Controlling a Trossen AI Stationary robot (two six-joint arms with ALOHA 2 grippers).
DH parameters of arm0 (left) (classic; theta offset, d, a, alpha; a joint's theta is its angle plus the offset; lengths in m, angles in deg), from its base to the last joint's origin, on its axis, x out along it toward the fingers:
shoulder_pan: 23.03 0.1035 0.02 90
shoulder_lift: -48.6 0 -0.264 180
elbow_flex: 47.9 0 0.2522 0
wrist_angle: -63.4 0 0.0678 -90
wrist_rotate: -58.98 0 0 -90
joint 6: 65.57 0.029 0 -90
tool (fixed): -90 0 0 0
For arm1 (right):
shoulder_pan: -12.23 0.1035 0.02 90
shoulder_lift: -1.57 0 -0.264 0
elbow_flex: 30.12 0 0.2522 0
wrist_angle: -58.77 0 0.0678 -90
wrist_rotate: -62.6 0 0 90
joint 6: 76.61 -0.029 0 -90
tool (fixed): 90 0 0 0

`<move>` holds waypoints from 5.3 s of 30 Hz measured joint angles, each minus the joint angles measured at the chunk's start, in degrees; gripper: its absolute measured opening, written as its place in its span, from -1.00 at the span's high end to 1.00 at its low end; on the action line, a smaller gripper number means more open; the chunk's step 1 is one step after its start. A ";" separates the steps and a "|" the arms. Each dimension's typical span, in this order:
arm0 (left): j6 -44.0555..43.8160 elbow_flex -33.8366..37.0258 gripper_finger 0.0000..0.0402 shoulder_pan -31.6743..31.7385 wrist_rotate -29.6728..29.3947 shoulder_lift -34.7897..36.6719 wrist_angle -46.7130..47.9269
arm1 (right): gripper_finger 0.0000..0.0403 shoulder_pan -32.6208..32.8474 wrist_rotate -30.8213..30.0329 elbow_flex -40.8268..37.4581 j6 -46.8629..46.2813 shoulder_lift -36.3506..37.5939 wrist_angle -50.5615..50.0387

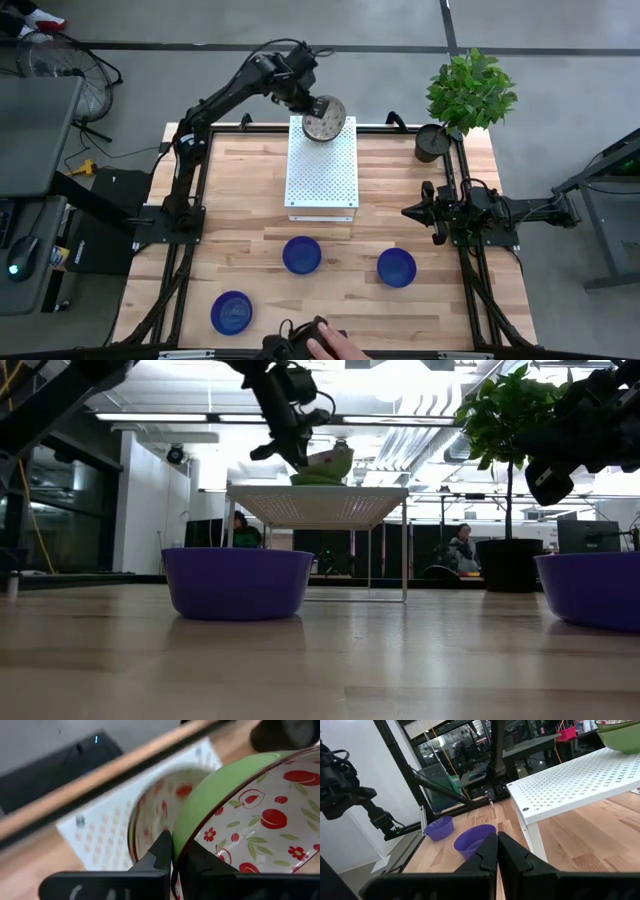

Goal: Pick & Place Mini bowls
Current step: Stack the green bowl on top of the green bowls on the shelf

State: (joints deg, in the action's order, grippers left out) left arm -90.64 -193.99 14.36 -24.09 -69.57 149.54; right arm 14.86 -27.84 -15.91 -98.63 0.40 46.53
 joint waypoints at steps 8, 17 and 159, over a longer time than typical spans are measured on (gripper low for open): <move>-6.31 -0.07 0.98 -1.59 -3.71 0.17 4.11 | 1.00 0.00 0.00 0.00 0.01 0.00 0.01; -10.08 -0.07 0.98 -2.17 -5.17 0.15 4.09 | 1.00 0.00 0.00 0.00 0.01 0.00 0.01; 42.05 2.74 0.41 -1.59 -8.92 7.76 -1.05 | 1.00 -0.01 -0.02 0.01 0.01 0.02 0.00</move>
State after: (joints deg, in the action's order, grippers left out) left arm -48.58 -191.25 12.78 -33.01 -61.81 148.49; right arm 14.85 -27.87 -15.90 -98.62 0.42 46.53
